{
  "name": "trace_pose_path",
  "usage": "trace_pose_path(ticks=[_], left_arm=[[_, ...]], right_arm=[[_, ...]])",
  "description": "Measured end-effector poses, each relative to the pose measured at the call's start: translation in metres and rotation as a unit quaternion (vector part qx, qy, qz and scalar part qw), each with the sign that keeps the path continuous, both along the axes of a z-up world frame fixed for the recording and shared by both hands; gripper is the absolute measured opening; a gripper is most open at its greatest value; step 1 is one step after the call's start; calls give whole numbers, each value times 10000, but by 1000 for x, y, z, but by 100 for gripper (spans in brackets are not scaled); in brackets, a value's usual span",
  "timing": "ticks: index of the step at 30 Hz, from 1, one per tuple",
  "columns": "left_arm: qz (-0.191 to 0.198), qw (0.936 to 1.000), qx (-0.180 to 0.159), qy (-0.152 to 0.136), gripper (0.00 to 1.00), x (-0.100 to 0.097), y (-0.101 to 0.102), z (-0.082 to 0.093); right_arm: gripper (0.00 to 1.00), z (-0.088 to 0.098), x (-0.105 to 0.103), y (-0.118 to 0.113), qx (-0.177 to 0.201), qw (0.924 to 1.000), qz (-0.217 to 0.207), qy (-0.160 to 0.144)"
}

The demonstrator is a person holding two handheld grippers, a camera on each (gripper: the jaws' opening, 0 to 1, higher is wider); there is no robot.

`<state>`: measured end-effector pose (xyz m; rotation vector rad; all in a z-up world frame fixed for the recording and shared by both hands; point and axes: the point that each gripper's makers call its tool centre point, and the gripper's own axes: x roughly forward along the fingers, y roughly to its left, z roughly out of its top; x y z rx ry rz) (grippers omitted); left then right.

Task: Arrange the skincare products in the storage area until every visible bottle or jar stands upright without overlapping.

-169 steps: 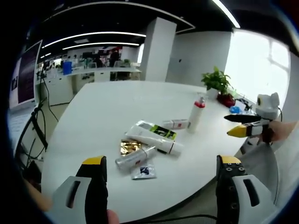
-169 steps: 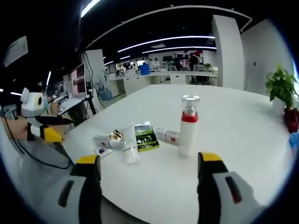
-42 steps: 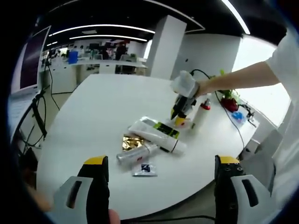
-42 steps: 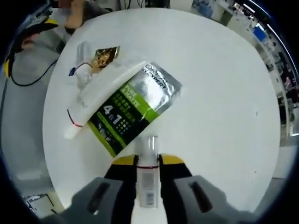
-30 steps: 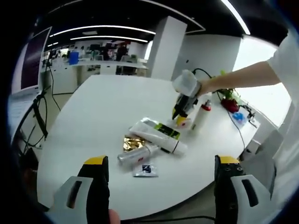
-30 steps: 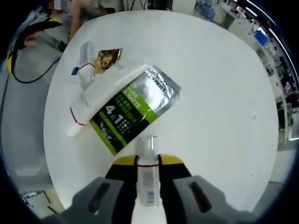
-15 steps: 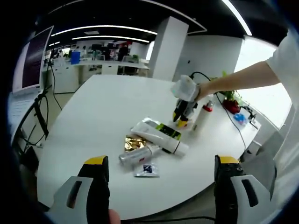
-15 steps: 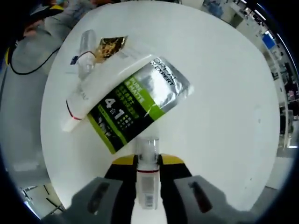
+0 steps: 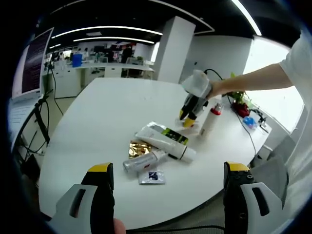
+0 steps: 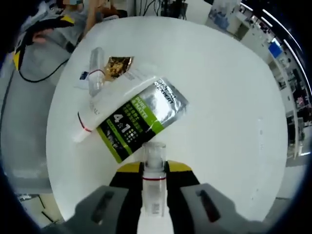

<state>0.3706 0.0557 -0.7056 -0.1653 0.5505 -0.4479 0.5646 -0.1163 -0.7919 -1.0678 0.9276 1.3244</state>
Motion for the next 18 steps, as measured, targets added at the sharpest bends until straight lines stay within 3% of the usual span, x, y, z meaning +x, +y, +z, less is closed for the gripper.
trace_pose_path(ticks=[8,14,18], left_arm=[[-17,10000,18,-56,92,-1,0,2],[-56,9999,33,-92,91,-1,-1,3],[-77,9999,34,-111,91,-1,-2,4]], right_arm=[[17,31,6,5,656,9972,-300,-190],[17,70,7,13,1487,9866,-607,-306],[17,100,6,21,2052,9740,-874,-386]])
